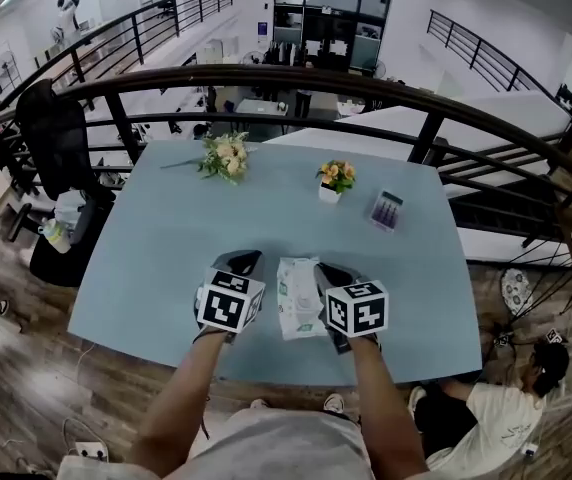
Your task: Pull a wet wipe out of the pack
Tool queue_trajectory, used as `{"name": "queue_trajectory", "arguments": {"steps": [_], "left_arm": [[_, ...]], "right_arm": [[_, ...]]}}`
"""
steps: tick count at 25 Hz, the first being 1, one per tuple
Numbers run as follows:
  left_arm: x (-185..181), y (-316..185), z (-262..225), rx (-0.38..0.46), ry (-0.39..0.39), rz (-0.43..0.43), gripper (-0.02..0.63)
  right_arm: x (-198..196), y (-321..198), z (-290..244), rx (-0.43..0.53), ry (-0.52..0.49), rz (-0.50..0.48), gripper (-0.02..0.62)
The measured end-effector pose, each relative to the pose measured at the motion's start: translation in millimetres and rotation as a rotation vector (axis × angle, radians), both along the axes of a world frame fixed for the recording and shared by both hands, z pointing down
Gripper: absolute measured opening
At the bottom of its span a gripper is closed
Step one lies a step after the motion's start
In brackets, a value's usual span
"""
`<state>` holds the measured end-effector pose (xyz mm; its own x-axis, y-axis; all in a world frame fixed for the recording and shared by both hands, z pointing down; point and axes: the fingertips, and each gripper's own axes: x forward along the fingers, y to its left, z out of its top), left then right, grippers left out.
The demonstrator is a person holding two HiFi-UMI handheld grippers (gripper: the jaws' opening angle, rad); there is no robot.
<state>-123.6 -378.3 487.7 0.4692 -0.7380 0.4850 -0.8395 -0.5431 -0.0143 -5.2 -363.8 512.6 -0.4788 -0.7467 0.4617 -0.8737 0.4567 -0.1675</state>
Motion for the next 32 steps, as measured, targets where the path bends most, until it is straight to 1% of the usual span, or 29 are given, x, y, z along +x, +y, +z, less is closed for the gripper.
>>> {"name": "queue_trajectory", "arguments": {"steps": [20,32], "left_arm": [[18.7,9.4,-8.4,0.006,-0.035,-0.080,-0.005],[24.5,3.8,-19.2,0.014,-0.035,-0.122,-0.005]], "right_arm": [[18.0,-5.2,-20.1,0.037,-0.030,-0.091,0.006],[32.5,-13.7,-34.8,0.053,-0.044,-0.110,0.006]]}}
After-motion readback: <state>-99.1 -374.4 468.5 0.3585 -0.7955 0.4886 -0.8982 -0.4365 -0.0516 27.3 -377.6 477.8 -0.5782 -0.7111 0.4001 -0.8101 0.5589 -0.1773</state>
